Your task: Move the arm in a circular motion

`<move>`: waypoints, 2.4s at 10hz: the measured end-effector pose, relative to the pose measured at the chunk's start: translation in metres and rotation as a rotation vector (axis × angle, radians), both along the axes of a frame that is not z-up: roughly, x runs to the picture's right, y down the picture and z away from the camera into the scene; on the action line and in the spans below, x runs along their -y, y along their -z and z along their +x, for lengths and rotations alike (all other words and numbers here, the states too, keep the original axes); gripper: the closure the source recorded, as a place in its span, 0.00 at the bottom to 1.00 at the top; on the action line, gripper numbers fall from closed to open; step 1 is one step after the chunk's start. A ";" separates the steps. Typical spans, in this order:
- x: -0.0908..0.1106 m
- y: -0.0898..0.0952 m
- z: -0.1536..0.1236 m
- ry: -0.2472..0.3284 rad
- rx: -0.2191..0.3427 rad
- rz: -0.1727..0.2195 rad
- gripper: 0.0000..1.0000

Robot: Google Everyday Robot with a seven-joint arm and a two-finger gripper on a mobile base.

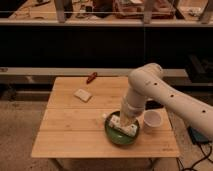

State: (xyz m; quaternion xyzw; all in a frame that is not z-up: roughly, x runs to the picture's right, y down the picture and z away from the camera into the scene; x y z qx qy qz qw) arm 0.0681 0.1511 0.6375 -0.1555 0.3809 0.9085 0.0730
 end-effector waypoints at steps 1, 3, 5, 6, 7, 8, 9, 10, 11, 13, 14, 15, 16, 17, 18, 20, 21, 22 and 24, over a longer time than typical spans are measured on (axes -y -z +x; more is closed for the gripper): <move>-0.003 -0.002 -0.016 0.016 0.025 -0.003 1.00; 0.000 -0.013 -0.061 0.080 0.101 0.015 1.00; 0.014 -0.027 -0.101 0.159 0.167 0.056 1.00; 0.025 -0.035 -0.120 0.199 0.192 0.082 1.00; 0.034 -0.042 -0.131 0.234 0.200 0.100 1.00; 0.049 -0.050 -0.144 0.267 0.203 0.127 1.00; 0.062 -0.056 -0.154 0.284 0.203 0.151 1.00; 0.077 -0.065 -0.158 0.294 0.189 0.173 1.00; 0.100 -0.080 -0.160 0.289 0.160 0.202 1.00; 0.134 -0.115 -0.155 0.257 0.095 0.233 1.00; 0.148 -0.133 -0.151 0.237 0.063 0.239 1.00; 0.158 -0.150 -0.146 0.218 0.032 0.244 1.00; 0.169 -0.172 -0.134 0.191 -0.019 0.250 1.00; 0.178 -0.187 -0.123 0.157 -0.057 0.248 1.00; 0.189 -0.202 -0.105 0.118 -0.111 0.251 1.00; 0.203 -0.218 -0.077 0.058 -0.180 0.253 1.00; 0.210 -0.225 -0.059 0.021 -0.216 0.255 1.00; 0.219 -0.228 -0.038 -0.023 -0.255 0.258 1.00; 0.224 -0.228 -0.011 -0.059 -0.296 0.253 1.00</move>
